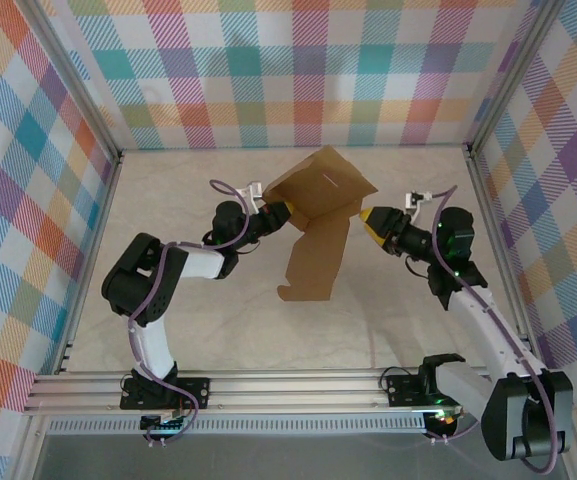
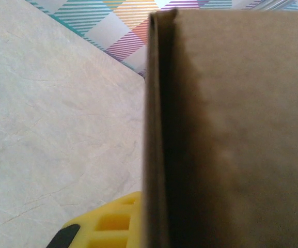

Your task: Fold the paper box

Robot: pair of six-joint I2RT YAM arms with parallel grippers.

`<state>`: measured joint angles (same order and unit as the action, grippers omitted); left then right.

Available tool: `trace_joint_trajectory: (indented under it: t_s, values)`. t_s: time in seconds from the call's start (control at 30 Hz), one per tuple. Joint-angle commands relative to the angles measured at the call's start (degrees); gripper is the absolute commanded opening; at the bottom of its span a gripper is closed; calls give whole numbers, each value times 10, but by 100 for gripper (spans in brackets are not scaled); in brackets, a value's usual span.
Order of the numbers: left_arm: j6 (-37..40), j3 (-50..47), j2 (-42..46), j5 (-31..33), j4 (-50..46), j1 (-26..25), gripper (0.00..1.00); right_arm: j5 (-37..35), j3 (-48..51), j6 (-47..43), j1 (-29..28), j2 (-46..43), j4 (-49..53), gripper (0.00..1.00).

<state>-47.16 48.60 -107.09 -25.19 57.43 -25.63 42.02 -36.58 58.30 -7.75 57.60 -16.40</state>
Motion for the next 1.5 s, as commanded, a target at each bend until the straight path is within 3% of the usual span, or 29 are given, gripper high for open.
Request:
trace_joint_trajectory:
  t_s: [0.0,0.37,0.47,0.63,0.8,0.93,1.17,1.47]
  values:
    - [-5,14,-7,-16,37,0,0,13,-25,10,-19,5,-54,70]
    - [14,13,-10,-25,37,-5,0,7,-43,34,-42,71,-65,57]
    - [14,12,-10,-20,36,-5,0,8,-45,17,-46,62,-56,62]
    - [-6,7,-17,8,37,-3,0,-23,-34,-30,-45,-2,3,82]
    - [-71,12,-49,5,84,4,0,-92,9,-21,-43,-75,16,85]
    - [-94,16,-66,-2,114,6,0,-165,61,32,-34,-113,-2,81]
    - [-47,14,-34,-24,88,4,0,-99,25,65,-33,-40,-45,75]
    - [-49,13,-34,-37,101,1,0,-56,-9,97,-37,14,-115,66]
